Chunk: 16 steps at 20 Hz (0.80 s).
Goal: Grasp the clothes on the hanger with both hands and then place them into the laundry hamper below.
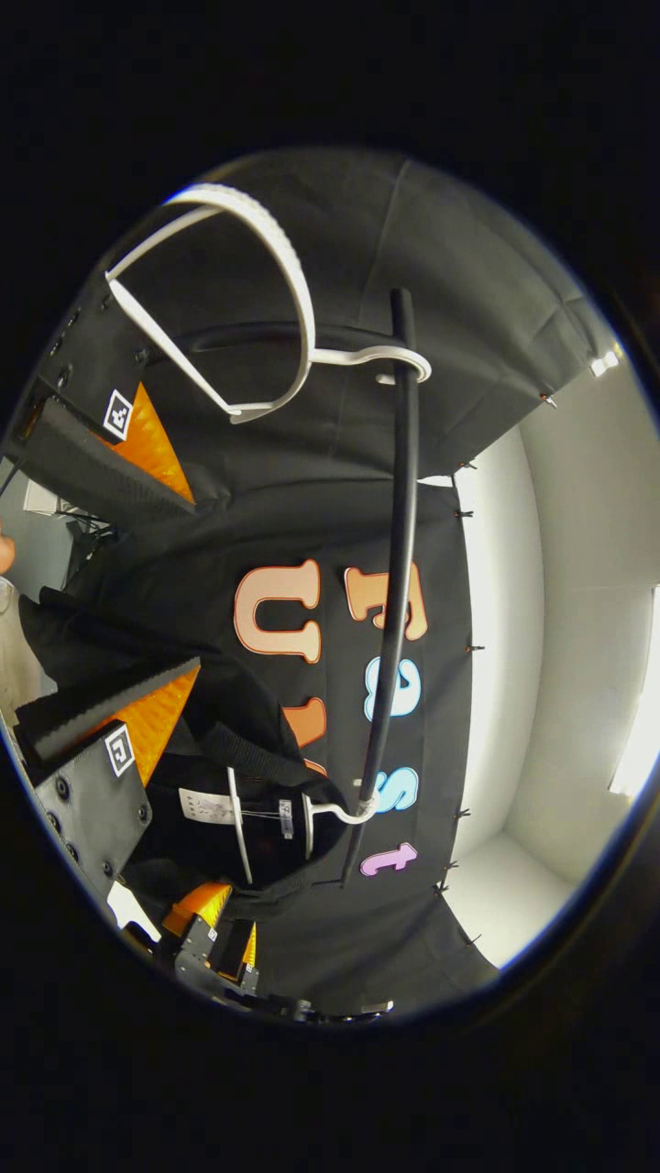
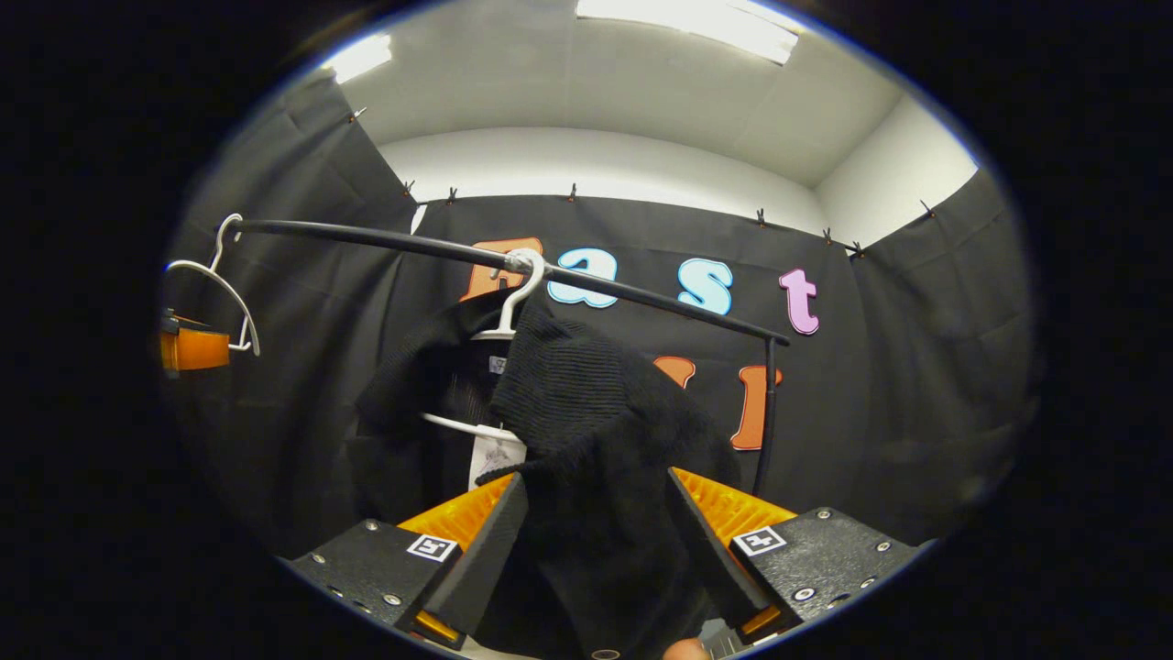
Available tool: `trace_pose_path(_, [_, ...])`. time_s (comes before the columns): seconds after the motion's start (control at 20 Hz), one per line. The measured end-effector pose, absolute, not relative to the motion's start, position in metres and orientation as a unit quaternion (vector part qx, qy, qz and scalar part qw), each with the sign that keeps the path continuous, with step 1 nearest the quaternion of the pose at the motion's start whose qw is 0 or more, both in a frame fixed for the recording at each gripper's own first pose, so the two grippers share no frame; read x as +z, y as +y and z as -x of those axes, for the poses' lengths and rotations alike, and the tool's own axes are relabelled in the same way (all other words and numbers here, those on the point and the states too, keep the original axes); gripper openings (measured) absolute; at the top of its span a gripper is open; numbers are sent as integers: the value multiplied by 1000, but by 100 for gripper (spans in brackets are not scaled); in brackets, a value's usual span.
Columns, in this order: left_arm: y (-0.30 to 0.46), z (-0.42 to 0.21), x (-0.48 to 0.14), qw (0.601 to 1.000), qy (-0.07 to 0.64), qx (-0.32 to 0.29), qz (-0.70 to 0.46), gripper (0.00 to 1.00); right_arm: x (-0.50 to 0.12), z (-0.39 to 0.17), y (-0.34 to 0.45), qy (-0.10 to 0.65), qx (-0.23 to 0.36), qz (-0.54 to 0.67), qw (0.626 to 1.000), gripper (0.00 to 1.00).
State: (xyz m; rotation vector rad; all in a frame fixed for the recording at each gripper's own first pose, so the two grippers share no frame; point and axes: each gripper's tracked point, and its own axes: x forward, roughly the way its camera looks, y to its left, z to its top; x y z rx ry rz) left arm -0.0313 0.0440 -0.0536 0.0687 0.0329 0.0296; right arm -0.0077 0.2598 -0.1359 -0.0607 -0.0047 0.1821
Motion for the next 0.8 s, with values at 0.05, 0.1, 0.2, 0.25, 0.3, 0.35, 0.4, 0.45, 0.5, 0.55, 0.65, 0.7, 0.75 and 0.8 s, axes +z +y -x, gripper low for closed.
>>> trace_pose_path(0.05, [45, 30, -58, 999, 18, 17, -34, 98, -143, 5, 267, 2, 94, 29, 995, 93])
trace_pose_path(0.1, [46, 28, -63, 999, 20, 18, -33, 100, -149, 1, 273, 8, 95, 30, 995, 93])
trace_pose_path(0.2, [46, 24, -72, 999, 26, 19, -27, 100, -163, -4, 280, 18, 94, 36, 995, 93])
trace_pose_path(0.25, [45, 21, -76, 999, 27, 19, -24, 100, -168, -7, 280, 22, 89, 41, 995, 93])
trace_pose_path(0.3, [43, 20, -79, 999, 26, 16, -21, 93, -172, -11, 278, 23, 83, 46, 995, 94])
trace_pose_path(0.35, [41, 17, -81, 999, 25, 12, -21, 96, -175, -15, 275, 22, 73, 52, 996, 94])
trace_pose_path(0.4, [40, 14, -85, 999, 24, 11, -20, 96, -177, -20, 268, 21, 62, 57, 996, 94])
trace_pose_path(0.45, [37, 13, -89, 999, 26, 7, -17, 96, -180, -24, 262, 22, 51, 57, 997, 94])
trace_pose_path(0.5, [33, 12, -93, 999, 30, 1, -13, 97, -183, -27, 255, 26, 45, 52, 997, 94])
trace_pose_path(0.55, [27, 10, -98, 999, 32, -5, -10, 97, -186, -30, 249, 32, 41, 44, 998, 94])
trace_pose_path(0.65, [17, 8, -103, 999, 35, -18, -8, 97, -188, -32, 237, 38, 36, 29, 998, 93])
trace_pose_path(0.7, [10, 4, -106, 999, 35, -26, -7, 97, -188, -37, 229, 38, 32, 24, 998, 93])
trace_pose_path(0.75, [1, 0, -108, 999, 35, -34, -7, 97, -188, -39, 219, 38, 26, 19, 999, 93])
trace_pose_path(0.8, [-8, -2, -109, 999, 34, -40, -6, 97, -189, -41, 213, 39, 22, 14, 999, 93])
